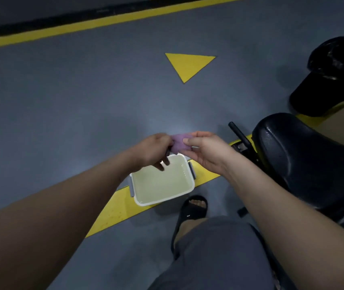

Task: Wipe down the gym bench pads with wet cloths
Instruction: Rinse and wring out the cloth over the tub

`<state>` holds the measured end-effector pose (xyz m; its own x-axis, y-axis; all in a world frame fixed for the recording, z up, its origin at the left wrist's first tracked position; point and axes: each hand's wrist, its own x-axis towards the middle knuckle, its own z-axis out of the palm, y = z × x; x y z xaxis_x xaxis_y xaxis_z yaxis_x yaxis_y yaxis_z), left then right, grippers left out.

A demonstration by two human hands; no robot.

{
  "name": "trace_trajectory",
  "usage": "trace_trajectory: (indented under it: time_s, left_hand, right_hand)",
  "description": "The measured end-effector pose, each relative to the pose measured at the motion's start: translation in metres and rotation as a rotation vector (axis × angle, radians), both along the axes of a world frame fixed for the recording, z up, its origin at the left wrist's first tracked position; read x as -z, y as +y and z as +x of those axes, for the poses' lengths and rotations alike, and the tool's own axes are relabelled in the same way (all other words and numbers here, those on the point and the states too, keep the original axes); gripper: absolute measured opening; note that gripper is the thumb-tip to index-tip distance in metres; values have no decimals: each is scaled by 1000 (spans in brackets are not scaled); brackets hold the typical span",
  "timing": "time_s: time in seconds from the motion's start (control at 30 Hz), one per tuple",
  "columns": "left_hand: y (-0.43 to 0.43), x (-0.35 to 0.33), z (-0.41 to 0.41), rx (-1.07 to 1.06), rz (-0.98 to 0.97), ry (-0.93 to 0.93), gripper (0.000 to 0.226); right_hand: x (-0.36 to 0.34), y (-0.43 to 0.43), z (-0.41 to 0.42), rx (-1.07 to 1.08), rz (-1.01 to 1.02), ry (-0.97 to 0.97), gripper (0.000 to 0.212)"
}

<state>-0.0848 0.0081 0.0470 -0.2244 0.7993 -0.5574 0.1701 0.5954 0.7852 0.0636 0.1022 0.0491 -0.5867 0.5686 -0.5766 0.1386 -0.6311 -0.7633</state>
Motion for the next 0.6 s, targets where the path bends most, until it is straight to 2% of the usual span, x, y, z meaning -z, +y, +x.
trace_trajectory:
  time_s: [0.07, 0.13, 0.2, 0.23, 0.3, 0.37, 0.4, 0.47, 0.53, 0.57, 0.6]
  left_hand:
    - [-1, 7, 0, -160, -21, -389, 43]
    - [0, 17, 1, -144, -7, -523, 48]
    - [0, 25, -2, -111, 59, -489, 48]
    - [0, 27, -4, -91, 104, -468, 43]
    - [-2, 32, -13, -29, 172, -426, 25]
    - [-2, 36, -22, 15, 183, -382, 14]
    - [-3, 38, -25, 33, 182, -360, 22]
    - [-4, 41, -29, 91, 147, -305, 34]
    - [-5, 40, -30, 156, 49, -209, 20]
    - [-6, 40, -29, 182, -4, -159, 24]
    - [-6, 41, -29, 202, -39, -122, 37]
  right_hand:
    - [11, -5, -7, 16, 13, -20, 9]
    - [22, -5, -9, -75, 159, -121, 10]
    - [25, -1, -7, -192, 277, -222, 7]
    - [25, 3, -6, -217, 274, -243, 12]
    - [25, 9, -4, -250, 180, -229, 32]
    - [23, 12, -4, -309, 127, -208, 43]
    - [22, 12, -5, -339, 168, -230, 43]
    - [19, 12, -10, -383, 389, -329, 35]
    - [19, 11, -17, -413, 576, -379, 25]
    - [20, 8, -21, -452, 606, -376, 23]
    - [22, 5, -25, -497, 613, -373, 21]
